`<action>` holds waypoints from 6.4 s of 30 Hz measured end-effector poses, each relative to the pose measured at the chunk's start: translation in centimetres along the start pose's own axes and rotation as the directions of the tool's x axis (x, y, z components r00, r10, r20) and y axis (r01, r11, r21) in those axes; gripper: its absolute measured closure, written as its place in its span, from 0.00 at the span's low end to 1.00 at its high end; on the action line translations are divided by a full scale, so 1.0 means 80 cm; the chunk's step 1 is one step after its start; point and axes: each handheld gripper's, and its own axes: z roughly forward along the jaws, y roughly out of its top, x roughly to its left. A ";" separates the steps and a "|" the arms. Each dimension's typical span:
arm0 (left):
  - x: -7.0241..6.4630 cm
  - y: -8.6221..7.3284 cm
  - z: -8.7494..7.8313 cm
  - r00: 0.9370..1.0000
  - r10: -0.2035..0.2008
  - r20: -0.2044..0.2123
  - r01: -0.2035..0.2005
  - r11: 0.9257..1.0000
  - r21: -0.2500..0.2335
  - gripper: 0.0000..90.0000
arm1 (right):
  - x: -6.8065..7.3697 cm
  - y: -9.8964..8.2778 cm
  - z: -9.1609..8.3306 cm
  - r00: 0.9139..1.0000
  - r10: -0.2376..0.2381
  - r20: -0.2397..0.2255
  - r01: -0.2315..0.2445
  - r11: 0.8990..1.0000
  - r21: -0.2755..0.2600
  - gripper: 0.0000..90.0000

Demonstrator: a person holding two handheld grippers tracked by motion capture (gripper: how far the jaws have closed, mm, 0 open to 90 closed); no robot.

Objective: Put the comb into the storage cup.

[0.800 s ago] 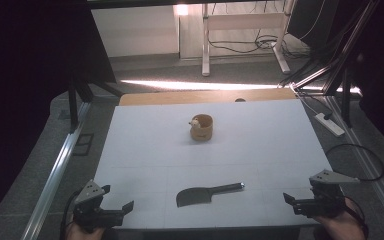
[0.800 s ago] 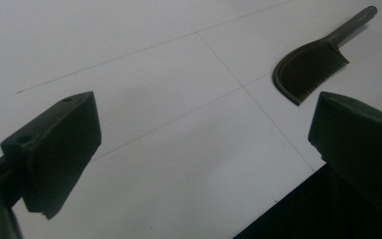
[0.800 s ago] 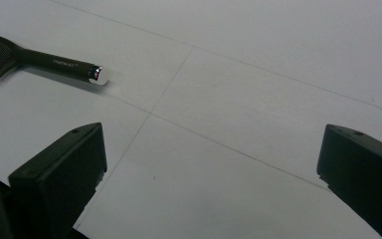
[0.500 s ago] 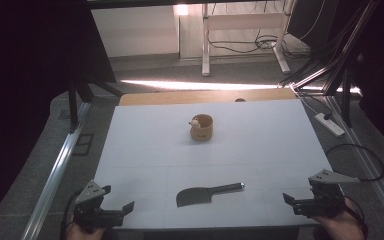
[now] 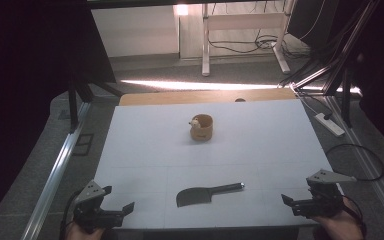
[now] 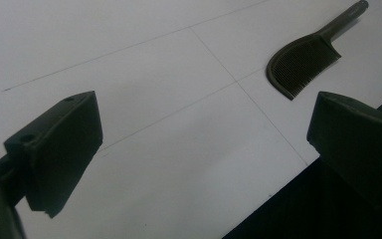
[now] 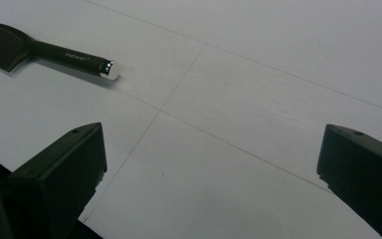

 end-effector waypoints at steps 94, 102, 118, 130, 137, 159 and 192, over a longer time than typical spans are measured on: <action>0.004 -0.001 -0.001 1.000 -0.027 0.001 0.027 1.000 -0.004 0.03 | 0.076 0.079 0.075 0.925 -0.232 -0.300 0.255 0.966 0.039 0.00; 0.004 -0.001 -0.001 1.000 -0.029 -0.001 0.029 1.000 -0.004 0.03 | 0.087 0.085 0.086 0.919 -0.245 -0.309 0.278 0.958 0.066 0.00; 0.004 -0.001 -0.001 0.999 -0.033 0.000 0.033 0.999 -0.003 0.03 | 0.108 0.099 0.103 0.910 -0.251 -0.330 0.302 0.947 0.111 0.00; 0.005 -0.001 -0.001 0.999 -0.034 0.000 0.034 0.999 -0.003 0.03 | 0.124 0.105 0.115 0.897 -0.291 -0.333 0.347 0.929 0.124 0.00; 0.005 -0.001 -0.001 0.999 -0.035 0.000 0.035 0.999 -0.004 0.03 | 0.132 0.107 0.121 0.889 -0.311 -0.337 0.371 0.920 0.129 0.00; 0.005 -0.001 0.000 0.999 -0.034 0.003 0.034 0.999 0.001 0.04 | 0.172 0.113 0.148 0.843 -0.380 -0.381 0.468 0.867 0.170 0.00; 0.006 -0.001 0.000 0.999 -0.034 0.008 0.034 0.999 0.002 0.04 | 0.199 0.131 0.166 0.728 -0.442 -0.524 0.573 0.812 0.110 1.00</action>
